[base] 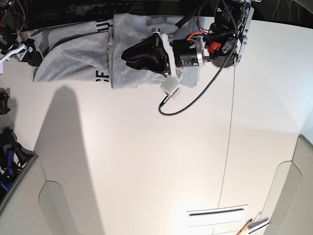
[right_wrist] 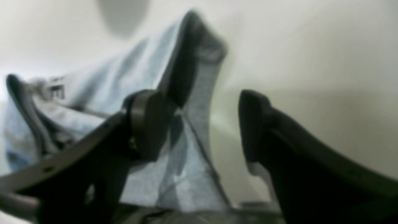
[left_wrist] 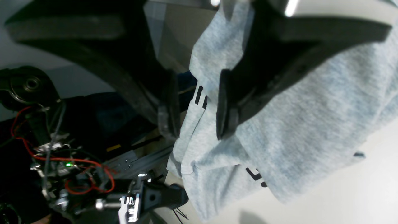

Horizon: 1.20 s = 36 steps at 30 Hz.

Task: Fold the T-shirt properly

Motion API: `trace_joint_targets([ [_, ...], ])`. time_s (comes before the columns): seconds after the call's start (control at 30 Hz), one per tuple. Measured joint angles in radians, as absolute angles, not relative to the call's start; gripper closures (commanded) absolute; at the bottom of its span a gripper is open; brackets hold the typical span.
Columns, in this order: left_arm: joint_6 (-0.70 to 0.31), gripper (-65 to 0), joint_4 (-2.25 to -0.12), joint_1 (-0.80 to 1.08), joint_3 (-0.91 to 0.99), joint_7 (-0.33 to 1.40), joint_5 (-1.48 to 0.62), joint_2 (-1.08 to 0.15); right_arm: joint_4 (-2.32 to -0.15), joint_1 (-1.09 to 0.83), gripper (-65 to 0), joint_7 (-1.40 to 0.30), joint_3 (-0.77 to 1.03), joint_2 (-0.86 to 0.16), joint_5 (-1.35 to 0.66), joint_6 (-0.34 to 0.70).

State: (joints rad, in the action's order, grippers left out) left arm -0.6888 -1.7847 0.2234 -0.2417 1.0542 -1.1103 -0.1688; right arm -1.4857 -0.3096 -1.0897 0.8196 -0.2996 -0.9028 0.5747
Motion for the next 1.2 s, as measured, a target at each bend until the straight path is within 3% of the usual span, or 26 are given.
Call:
trace_joint_targets([
  [0.23,-0.689,-23.1,-1.785,0.223,-0.242,1.054,-1.111,-0.169,-1.352,-0.291,-37.8,-1.091,0.821,-0.303,-1.029,0.584],
  [0.93,-0.689,-23.1,-1.785,0.221,-0.242,1.054,-1.11,-0.169,-1.345,-0.291,-36.9,-1.223,0.818,-0.299,-1.173,0.596],
  [1.0,-0.689,-23.1,-1.785,0.221,-0.242,1.054,-1.11,-0.169,-1.344,-0.291,-30.4,-1.232,0.816,-0.298,-1.179,0.596],
  [1.13,-0.689,-23.1,-1.785,0.221,-0.239,1.055,-1.111,-0.169,-1.343,-0.291,-3.7,-1.238,0.813,-0.296,-1.171,0.595],
  [1.2,-0.689,-23.1,-1.785,0.221,-0.226,1.059,-1.11,-0.169,-1.343,-0.29,0.0,-1.238,0.813,-0.296,-1.171,0.595],
])
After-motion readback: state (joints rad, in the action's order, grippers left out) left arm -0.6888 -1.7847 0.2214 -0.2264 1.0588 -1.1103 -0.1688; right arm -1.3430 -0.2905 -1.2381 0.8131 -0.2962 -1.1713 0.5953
